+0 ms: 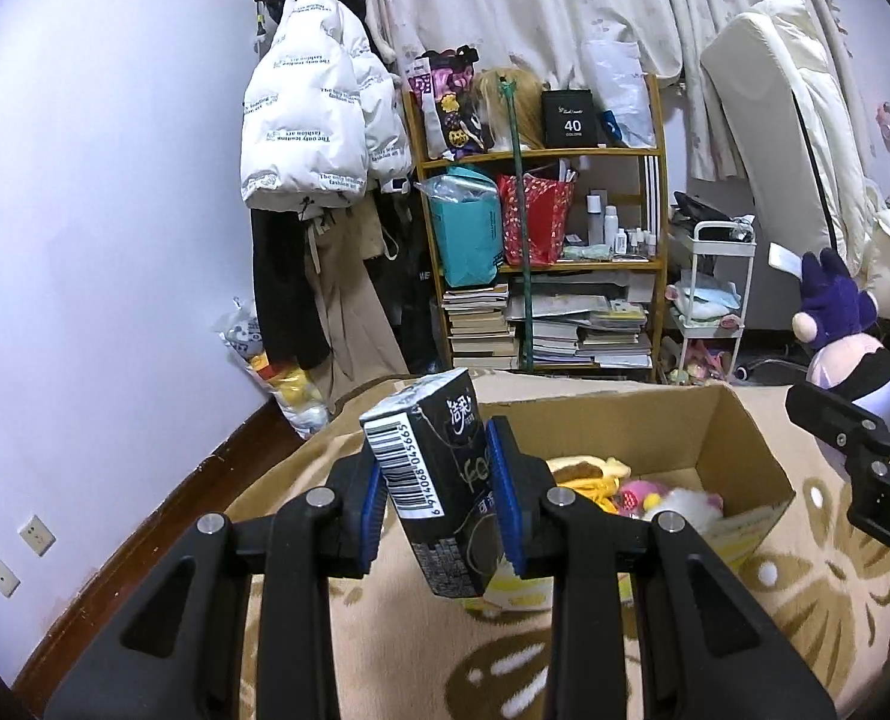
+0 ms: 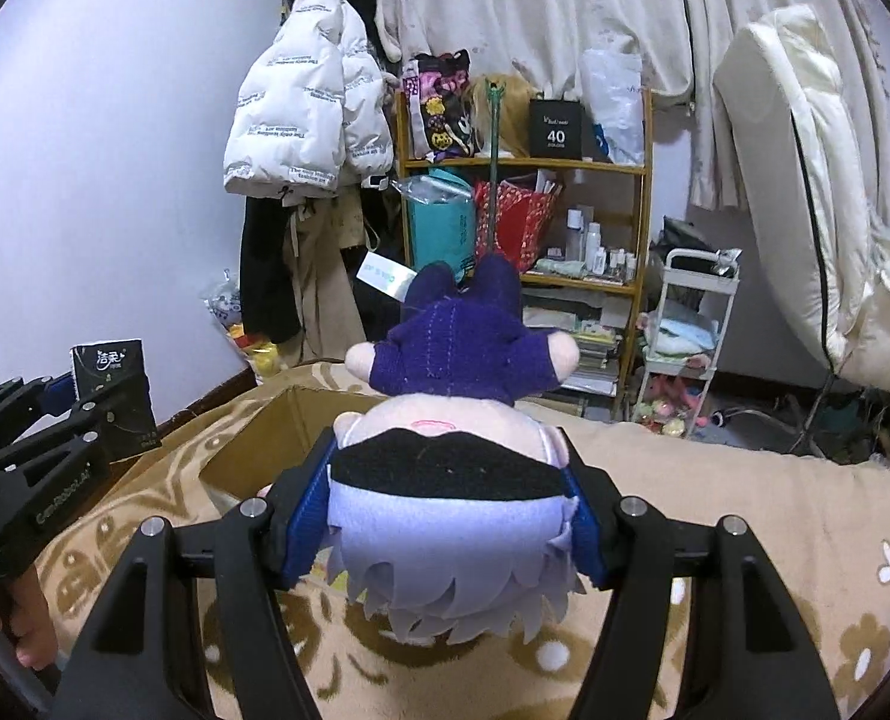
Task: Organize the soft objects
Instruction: 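Carry the tissue pack and purple-haired doll over the box and release both inside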
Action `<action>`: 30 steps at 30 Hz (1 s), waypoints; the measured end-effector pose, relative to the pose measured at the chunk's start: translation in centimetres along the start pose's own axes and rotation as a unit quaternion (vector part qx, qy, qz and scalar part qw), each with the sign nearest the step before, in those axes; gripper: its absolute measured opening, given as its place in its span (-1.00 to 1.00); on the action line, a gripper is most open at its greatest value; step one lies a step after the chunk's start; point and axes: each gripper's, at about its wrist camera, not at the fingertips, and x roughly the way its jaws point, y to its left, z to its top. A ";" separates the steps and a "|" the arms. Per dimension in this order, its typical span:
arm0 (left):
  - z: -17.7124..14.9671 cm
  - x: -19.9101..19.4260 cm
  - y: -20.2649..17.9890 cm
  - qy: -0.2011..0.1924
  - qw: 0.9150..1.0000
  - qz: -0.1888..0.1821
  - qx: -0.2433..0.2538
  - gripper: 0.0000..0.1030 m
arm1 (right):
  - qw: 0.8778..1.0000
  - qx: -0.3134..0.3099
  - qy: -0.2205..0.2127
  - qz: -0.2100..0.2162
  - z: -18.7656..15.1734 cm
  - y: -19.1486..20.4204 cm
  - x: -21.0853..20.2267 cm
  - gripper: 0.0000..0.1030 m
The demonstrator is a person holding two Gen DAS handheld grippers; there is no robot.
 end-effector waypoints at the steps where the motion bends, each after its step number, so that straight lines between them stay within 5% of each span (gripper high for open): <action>1: 0.2 0.4 0.0 0.001 1.000 -0.003 0.000 -0.42 | 1.000 0.000 0.001 0.000 0.1 -0.2 0.4 0.36; 14: 0.8 4.7 -1.2 0.006 1.000 -0.024 0.009 -0.41 | 1.000 0.004 0.013 0.009 0.1 -1.1 3.4 0.36; 30: -1.5 8.5 -3.4 0.049 0.997 -0.038 0.045 -0.39 | 0.996 0.026 0.077 0.030 -2.3 -2.2 7.7 0.39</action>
